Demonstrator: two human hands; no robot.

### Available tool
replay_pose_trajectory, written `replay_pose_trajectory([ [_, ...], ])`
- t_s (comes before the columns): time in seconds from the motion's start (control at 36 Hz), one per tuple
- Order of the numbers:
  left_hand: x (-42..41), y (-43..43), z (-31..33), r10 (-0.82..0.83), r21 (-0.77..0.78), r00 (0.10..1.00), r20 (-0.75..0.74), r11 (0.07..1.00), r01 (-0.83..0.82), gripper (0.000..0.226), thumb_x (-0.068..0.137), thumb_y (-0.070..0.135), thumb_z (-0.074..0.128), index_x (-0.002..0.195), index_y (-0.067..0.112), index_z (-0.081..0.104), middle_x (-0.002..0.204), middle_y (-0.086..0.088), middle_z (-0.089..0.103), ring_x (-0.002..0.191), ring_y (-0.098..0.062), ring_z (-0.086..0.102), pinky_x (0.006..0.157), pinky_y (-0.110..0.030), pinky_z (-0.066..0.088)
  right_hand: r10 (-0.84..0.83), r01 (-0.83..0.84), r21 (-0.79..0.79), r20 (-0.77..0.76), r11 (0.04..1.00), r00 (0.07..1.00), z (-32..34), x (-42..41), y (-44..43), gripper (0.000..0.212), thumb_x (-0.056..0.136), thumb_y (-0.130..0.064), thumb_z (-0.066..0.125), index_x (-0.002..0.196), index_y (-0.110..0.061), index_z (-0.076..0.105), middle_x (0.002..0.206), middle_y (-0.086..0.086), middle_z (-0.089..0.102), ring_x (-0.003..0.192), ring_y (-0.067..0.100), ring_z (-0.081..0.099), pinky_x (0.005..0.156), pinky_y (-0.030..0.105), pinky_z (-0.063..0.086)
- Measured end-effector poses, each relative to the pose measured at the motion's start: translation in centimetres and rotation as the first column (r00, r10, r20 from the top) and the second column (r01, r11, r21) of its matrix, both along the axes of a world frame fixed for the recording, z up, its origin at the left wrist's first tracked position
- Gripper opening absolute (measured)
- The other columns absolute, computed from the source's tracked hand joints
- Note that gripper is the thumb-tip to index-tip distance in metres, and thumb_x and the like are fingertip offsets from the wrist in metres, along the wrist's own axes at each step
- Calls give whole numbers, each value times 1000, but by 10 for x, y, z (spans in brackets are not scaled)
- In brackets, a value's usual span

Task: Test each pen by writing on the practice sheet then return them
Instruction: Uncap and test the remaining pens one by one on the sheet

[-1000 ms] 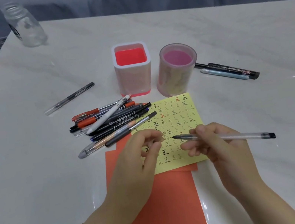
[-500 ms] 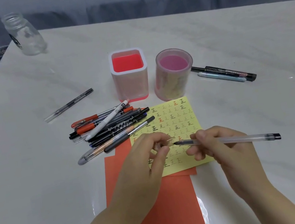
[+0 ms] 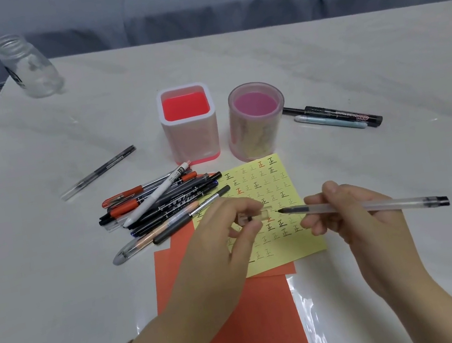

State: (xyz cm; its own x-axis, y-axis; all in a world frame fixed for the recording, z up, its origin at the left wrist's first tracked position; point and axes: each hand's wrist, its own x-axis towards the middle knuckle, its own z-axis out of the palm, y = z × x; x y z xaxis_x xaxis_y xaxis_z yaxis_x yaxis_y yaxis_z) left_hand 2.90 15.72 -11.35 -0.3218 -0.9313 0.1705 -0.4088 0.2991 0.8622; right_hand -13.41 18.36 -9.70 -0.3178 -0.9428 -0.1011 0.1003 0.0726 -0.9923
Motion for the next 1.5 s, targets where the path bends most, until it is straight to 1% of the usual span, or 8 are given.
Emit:
replay_pose_trajectory([
  [0.44, -11, -2, -6, -49, -18, 980, -195, 999, 47, 29, 80, 9, 58, 89, 36, 62, 76, 9, 63, 67, 1, 60, 62, -6, 45, 2, -2, -5, 14, 1000, 1000, -13, 9, -4, 26, 79, -26, 59, 63, -5, 57, 46, 6, 60, 43, 7, 47, 49, 11, 40],
  [0.58, -15, -7, -12, -117, -113, 976, -183, 989, 97, 18, 83, 11, 58, 95, 5, 70, 78, 15, 60, 60, 4, 57, 62, -6, 46, -38, 39, -14, 31, 999, 999, -18, 6, -6, 28, 77, -25, 47, 60, -4, 56, 42, 7, 57, 39, 7, 45, 47, 13, 41],
  [0.89, -45, -25, 3, -240, -430, 965, -106, 886, 173, 14, 83, 6, 60, 88, -3, 70, 77, -9, 63, 60, -14, 58, 60, -23, 51, -120, 114, 39, 244, 993, 962, -7, -8, -13, 59, 96, -8, 35, 40, -16, 55, 36, 2, 43, 39, 14, 36, 56, 33, 33],
  [1.03, -38, -30, 8, -173, -76, 978, 114, 980, 183, 11, 83, 30, 61, 87, 19, 63, 68, 14, 61, 65, -3, 54, 64, -24, 45, 91, -77, 88, -165, 993, 982, -4, -15, -21, 38, 92, -4, 47, 54, -3, 55, 42, 3, 54, 42, 5, 46, 48, 12, 38],
  [1.14, -24, -30, -3, -103, -48, 871, 480, 989, 143, 23, 98, 37, 36, 112, 29, 53, 103, 11, 60, 94, -10, 54, 75, -26, 40, 631, -538, 350, -259, 767, 732, -6, -29, -48, 3, 83, -6, 65, 85, -6, 66, 57, -5, 65, 51, 0, 54, 56, 11, 42],
  [1.28, 5, -33, -9, 122, -74, 865, 487, 992, -99, 17, 99, 36, 34, 102, 35, 52, 85, 16, 54, 81, -3, 52, 61, -19, 39, 251, -154, 206, -890, 966, 382, -35, -78, -109, 35, 86, 2, 52, 119, -8, 59, 120, 9, 60, 113, 22, 52, 93, 24, 33],
  [1.36, 22, -32, -11, 199, -147, 851, 486, 978, -144, 21, 98, 30, 37, 104, 32, 57, 93, 14, 61, 91, -8, 55, 71, -28, 45, 183, 22, 193, -957, 981, 226, -40, -95, -144, 36, 84, 8, 44, 115, -4, 60, 114, 17, 59, 107, 35, 49, 81, 37, 36],
  [1.5, 48, -38, -18, 335, -339, 738, 586, 928, -153, 25, 86, 25, 42, 82, 23, 66, 66, 10, 63, 58, -17, 59, 45, -15, 27, 321, 166, 312, -947, 936, -29, -57, -106, -160, 28, 91, -5, 42, 117, -2, 52, 115, 18, 53, 105, 37, 47, 82, 40, 37],
])
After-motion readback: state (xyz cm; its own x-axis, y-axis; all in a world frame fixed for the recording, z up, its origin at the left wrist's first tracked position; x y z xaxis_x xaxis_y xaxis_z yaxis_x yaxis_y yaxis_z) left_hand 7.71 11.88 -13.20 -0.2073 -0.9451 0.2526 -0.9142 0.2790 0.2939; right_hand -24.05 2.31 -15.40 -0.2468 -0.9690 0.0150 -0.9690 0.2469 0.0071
